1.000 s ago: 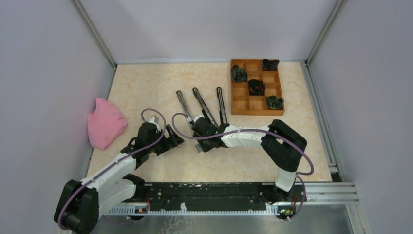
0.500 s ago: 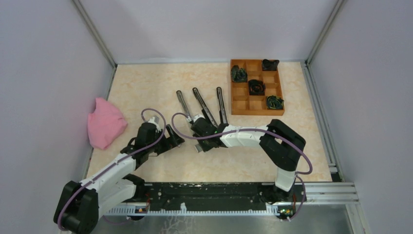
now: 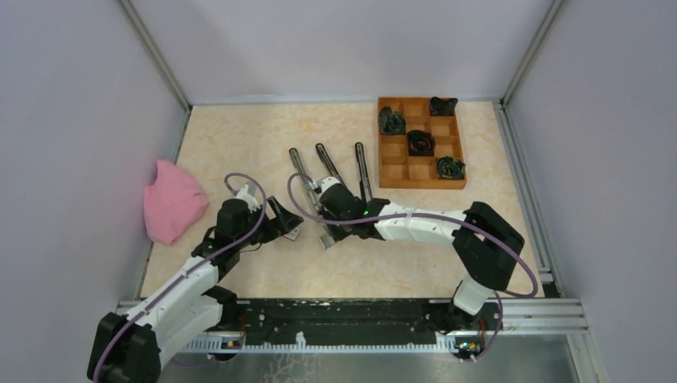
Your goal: Load the staples into the stapler
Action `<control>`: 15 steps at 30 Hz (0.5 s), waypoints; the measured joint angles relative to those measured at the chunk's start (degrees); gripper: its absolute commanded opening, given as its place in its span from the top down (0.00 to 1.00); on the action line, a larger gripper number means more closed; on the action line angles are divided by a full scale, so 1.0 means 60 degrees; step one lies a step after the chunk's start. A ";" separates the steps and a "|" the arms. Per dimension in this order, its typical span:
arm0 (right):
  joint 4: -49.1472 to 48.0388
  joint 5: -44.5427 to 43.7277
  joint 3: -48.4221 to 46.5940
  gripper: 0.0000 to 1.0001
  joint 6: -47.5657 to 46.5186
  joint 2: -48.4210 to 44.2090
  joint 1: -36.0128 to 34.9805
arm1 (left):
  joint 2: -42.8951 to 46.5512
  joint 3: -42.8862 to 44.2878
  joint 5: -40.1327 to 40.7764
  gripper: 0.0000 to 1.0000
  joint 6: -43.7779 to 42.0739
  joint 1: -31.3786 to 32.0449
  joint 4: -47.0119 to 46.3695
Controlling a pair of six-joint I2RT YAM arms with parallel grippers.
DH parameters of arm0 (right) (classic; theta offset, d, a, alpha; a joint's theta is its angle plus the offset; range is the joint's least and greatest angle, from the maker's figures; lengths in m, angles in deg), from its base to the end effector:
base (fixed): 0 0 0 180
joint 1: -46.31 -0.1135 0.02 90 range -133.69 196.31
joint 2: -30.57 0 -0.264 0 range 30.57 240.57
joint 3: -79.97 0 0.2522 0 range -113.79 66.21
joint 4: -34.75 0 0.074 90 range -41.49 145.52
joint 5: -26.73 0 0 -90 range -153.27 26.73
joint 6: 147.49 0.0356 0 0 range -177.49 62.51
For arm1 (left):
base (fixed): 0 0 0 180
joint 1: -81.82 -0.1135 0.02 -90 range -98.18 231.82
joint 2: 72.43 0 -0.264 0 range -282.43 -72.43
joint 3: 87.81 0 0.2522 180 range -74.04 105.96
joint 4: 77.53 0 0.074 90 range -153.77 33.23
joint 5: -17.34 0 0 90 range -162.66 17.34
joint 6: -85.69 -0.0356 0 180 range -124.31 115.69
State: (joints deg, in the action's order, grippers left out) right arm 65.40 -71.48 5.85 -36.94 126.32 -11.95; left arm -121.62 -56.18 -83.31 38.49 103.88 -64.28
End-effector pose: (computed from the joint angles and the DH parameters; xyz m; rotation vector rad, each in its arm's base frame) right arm 0.1872 0.2930 0.1968 -0.7545 2.4003 0.4060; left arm 0.1658 -0.0743 0.1814 -0.2839 2.2043 -0.8506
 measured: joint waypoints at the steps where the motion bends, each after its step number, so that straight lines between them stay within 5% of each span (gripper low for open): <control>1: -0.0047 0.0106 0.0062 1.00 -0.0004 -0.0171 0.0058 | 0.0051 0.0004 -0.0095 0.03 0.0000 -0.0029 -0.0095; 15: -0.2659 0.3428 0.2065 1.00 0.0113 -0.2550 0.1963 | 0.0248 0.0433 -0.2371 0.06 -0.0033 -0.0164 -0.2670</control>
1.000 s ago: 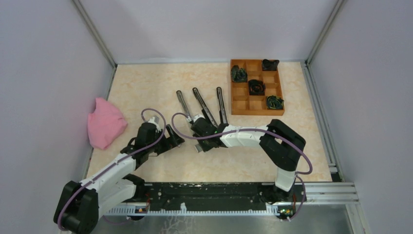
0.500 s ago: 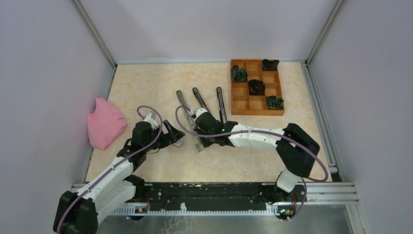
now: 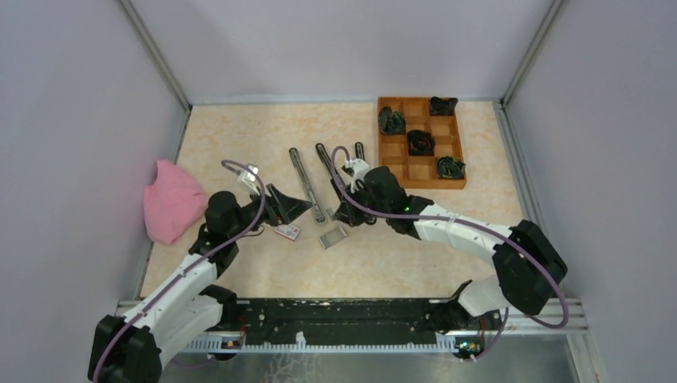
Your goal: Load the staples into the stapler
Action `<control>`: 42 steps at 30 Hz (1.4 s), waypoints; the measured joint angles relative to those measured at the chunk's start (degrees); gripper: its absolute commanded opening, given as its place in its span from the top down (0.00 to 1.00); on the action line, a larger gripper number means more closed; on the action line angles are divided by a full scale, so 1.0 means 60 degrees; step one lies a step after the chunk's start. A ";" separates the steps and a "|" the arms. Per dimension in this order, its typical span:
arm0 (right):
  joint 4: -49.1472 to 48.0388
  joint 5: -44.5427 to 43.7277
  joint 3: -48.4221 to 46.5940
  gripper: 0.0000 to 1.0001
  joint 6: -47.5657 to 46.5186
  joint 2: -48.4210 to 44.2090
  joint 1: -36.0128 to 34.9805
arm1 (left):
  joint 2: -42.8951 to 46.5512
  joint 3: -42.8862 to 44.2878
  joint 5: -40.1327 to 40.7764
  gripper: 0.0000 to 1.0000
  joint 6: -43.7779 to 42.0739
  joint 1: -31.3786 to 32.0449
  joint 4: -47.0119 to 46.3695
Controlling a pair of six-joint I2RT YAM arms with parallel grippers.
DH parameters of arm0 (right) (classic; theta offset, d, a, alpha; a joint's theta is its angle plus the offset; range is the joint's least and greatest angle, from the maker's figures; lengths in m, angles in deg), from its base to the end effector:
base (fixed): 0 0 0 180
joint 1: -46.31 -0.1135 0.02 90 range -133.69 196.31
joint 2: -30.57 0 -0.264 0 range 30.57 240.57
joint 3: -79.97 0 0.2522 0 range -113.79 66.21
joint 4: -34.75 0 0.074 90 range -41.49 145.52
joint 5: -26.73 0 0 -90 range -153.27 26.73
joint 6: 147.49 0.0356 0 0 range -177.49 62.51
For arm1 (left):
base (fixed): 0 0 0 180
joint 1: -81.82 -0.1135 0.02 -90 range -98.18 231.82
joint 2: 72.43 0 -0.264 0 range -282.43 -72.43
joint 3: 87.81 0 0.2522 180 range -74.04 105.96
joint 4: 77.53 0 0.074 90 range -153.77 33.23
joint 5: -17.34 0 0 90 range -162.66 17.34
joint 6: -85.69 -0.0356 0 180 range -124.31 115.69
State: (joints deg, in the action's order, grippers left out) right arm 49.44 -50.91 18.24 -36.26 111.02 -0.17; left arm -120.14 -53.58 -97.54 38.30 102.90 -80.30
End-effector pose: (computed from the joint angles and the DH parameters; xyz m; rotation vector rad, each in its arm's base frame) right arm 0.2051 0.2270 0.2330 -0.6281 2.1959 0.8888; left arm 0.1738 -0.0831 0.2303 -0.0135 1.8970 -1.1655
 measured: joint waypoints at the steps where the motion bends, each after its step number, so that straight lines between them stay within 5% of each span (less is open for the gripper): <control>1: -0.0211 0.0291 0.0102 1.00 0.0047 -0.0102 0.0127 | -0.0080 0.0055 -0.0197 0.07 0.0018 -0.0004 -0.0244; 19: -0.4266 0.4470 0.0820 1.00 0.1468 -0.0747 0.1075 | -0.1486 0.0463 -0.3308 0.31 0.1523 -0.0040 -0.4437; 42: -0.6025 0.5606 0.0801 1.00 0.2401 -0.0375 0.1082 | -0.1912 0.0459 -0.4054 0.54 0.2867 -0.0040 -0.6419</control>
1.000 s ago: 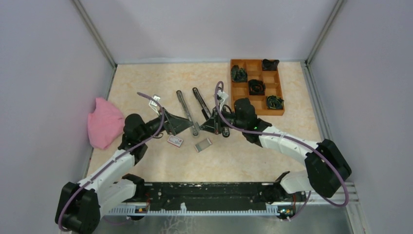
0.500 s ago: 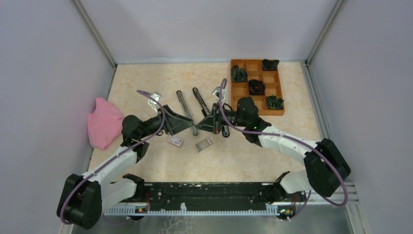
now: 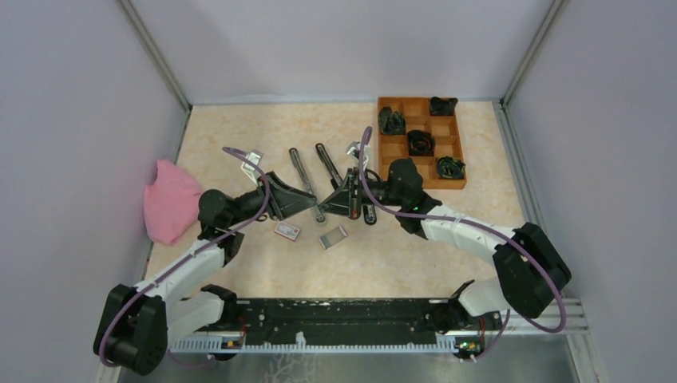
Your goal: Load the staples into the stapler
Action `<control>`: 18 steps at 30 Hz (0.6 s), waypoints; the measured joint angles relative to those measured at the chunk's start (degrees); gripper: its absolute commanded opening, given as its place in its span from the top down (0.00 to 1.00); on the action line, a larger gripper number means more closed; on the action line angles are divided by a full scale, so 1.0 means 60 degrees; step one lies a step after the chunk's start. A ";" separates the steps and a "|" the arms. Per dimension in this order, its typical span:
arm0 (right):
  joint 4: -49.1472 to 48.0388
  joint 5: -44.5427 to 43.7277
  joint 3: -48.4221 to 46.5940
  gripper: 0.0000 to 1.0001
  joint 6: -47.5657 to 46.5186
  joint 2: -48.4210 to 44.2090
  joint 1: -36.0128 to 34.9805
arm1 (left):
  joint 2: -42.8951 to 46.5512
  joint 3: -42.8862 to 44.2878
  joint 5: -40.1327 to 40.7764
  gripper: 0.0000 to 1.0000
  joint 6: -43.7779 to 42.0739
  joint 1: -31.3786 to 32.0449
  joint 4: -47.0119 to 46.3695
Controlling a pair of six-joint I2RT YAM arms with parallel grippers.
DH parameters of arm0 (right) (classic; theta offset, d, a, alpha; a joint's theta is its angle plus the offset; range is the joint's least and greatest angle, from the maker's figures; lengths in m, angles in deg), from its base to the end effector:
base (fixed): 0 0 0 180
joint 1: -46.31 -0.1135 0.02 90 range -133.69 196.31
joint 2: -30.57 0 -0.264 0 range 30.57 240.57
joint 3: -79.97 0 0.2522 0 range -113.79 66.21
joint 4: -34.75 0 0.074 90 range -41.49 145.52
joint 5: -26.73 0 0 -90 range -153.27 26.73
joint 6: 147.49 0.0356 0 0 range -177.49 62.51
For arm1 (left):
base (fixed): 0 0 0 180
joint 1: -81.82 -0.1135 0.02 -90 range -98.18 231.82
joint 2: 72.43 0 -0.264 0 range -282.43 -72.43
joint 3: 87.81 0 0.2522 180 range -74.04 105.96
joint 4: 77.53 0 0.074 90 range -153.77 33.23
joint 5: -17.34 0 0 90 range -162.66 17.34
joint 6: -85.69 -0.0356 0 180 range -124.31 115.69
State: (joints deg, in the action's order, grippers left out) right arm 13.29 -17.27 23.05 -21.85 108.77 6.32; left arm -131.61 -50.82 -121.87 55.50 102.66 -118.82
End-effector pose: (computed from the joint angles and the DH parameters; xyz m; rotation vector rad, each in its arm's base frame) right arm 0.2132 0.2123 0.2807 -0.7817 1.6582 1.6030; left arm 0.1868 -0.1000 0.2768 0.3625 1.5378 -1.6717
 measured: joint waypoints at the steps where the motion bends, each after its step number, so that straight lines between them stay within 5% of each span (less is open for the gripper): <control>1: -0.0007 0.0011 0.0000 1.00 0.0033 0.0011 0.0000 | 0.0004 0.0000 0.0004 0.55 -0.0007 0.0000 0.0029; 16: -0.0127 0.0109 -0.0004 1.00 0.0109 0.0153 0.0000 | 0.0368 0.0004 0.0277 0.75 -0.0674 0.0000 0.1271; 18: -0.0124 0.0106 -0.0004 0.94 0.0106 0.0182 0.0000 | 0.0463 0.0015 0.0382 0.76 -0.0761 0.0000 0.1512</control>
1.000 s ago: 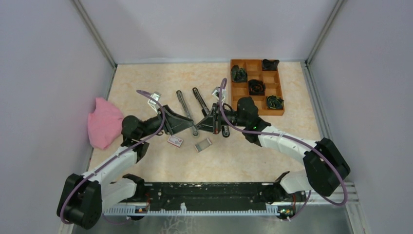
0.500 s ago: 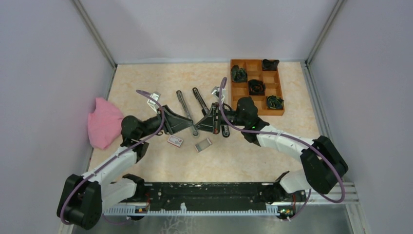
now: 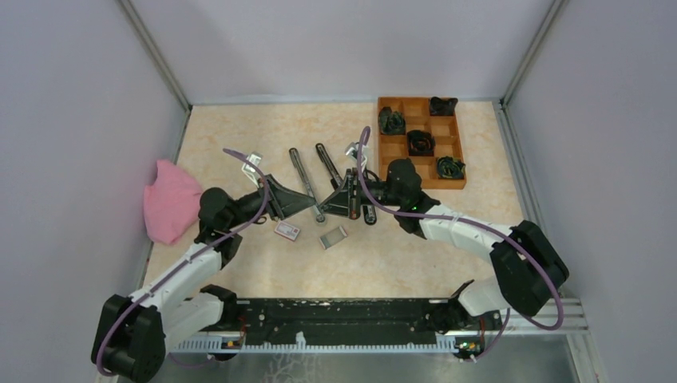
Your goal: Load the staples into the stapler
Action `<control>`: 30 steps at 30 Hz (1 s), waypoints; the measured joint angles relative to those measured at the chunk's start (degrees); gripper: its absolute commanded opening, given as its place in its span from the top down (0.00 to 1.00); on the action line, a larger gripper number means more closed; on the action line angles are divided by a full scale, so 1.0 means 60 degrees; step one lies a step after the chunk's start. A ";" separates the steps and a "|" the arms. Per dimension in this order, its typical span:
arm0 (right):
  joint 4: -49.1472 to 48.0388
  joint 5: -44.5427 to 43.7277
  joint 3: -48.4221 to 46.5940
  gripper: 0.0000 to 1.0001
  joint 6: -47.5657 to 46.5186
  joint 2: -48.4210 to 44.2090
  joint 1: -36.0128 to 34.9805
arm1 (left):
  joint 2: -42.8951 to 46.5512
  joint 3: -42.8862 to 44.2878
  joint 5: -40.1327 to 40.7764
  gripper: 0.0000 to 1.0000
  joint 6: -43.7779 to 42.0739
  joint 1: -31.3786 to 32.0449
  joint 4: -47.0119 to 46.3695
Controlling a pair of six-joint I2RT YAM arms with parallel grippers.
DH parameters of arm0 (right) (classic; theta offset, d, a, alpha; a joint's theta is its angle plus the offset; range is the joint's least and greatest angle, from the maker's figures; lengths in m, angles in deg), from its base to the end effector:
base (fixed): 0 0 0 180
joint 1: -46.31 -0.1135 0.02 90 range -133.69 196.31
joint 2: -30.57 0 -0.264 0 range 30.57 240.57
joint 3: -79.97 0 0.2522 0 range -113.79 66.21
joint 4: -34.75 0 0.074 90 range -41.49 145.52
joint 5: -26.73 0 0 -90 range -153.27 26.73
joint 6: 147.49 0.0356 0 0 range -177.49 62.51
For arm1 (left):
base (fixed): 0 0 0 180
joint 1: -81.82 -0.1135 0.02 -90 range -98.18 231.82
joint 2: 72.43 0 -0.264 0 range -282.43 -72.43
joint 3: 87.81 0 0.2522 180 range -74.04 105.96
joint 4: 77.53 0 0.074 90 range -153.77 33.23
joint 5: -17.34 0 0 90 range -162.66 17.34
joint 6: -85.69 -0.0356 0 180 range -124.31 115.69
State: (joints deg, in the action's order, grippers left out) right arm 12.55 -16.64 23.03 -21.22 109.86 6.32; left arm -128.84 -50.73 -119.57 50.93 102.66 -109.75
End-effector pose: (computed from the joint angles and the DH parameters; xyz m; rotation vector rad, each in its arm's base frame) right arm 0.2152 0.2143 0.2767 -0.7831 1.6702 1.6182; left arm 0.1849 -0.0982 0.2719 0.3227 1.6055 -1.6035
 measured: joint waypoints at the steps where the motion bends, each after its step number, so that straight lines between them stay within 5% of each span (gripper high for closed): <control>1: 0.0015 -0.0011 0.0000 0.91 -0.0011 0.0000 0.0000 | 0.0073 0.0015 0.0076 0.76 -0.0062 0.0000 0.0186; 8: 0.0659 -0.0532 -0.0018 0.63 -0.0565 -0.0055 0.0004 | 0.0794 0.0415 0.1111 0.78 -0.0623 0.0000 0.2116; 15: 0.2229 -0.1898 -0.0036 0.50 -0.2222 -0.0714 -0.0080 | 0.1198 0.1304 0.2728 0.78 -0.1027 0.0011 0.4477; 20: 0.2302 -0.3738 0.0262 0.48 -0.4495 -0.1537 -0.0965 | 0.1053 0.1985 0.3829 0.78 -0.1060 0.0193 0.5992; 30: -0.0470 -0.6189 0.2080 0.48 -0.9602 -0.1668 -0.2554 | 0.0663 0.2259 0.5337 0.82 -0.0178 0.0769 0.7191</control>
State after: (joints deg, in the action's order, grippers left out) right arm 9.73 -53.77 35.51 -78.84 99.85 -9.00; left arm -124.86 -37.18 -87.55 49.86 107.27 -66.60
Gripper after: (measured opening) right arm 0.524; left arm 0.212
